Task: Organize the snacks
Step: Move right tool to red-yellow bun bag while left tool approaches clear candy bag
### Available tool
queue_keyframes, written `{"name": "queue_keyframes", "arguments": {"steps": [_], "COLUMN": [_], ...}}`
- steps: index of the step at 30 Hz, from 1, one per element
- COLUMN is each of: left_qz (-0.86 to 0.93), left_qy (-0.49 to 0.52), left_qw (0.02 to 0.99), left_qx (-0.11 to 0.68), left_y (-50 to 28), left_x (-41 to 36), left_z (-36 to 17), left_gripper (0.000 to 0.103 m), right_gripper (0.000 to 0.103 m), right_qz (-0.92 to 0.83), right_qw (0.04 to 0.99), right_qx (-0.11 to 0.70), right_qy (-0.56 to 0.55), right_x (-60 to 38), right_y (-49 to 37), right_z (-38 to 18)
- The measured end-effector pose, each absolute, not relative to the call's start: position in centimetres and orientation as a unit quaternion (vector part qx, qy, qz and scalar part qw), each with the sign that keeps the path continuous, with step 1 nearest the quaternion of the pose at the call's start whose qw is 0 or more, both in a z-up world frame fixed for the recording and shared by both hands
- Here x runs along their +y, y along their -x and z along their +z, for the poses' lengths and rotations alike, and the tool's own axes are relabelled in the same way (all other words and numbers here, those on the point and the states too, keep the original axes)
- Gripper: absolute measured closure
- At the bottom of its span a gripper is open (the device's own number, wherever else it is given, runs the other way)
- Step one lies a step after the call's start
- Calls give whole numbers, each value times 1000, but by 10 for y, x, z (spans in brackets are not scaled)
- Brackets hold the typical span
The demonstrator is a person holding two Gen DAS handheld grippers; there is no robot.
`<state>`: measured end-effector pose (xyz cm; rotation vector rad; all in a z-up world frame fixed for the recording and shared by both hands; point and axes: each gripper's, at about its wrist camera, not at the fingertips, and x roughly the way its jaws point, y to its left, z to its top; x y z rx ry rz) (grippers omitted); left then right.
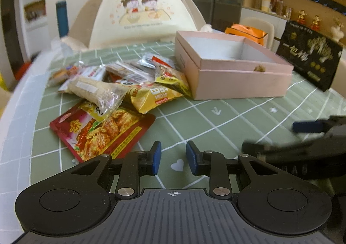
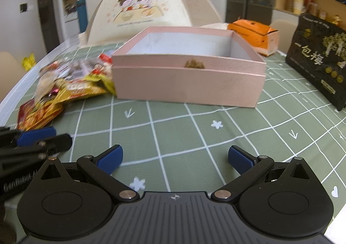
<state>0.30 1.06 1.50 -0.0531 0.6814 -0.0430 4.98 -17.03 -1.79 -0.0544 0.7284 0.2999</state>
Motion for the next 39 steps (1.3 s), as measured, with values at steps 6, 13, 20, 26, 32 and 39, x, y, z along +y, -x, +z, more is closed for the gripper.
{"name": "queue_keyframes", "arguments": {"steps": [6, 13, 20, 26, 32, 39], "left_qz": [-42, -86, -167, -270, -242, -107], "left_qy": [63, 51, -16, -36, 87, 190], "left_qw": [947, 935, 888, 866, 875, 903], "left_qx": [313, 341, 428, 419, 411, 370], "left_y": [-60, -237, -287, -195, -115, -44], "left_x": [55, 84, 79, 84, 125, 182], "left_z": [77, 78, 22, 19, 37, 69], "left_gripper": [72, 72, 81, 81, 80, 80], "right_gripper": [0, 1, 8, 8, 8, 8], "right_qz": [157, 144, 119, 105, 173, 220], "right_qw": [882, 850, 846, 872, 857, 857], "right_qx": [441, 504, 518, 478, 482, 465], "right_qy": [47, 50, 44, -20, -46, -19], "right_x": [-168, -157, -158, -171, -131, -82], "right_y": [-63, -78, -62, -65, -83, -101], "right_z": [-4, -4, 25, 52, 46, 31]}}
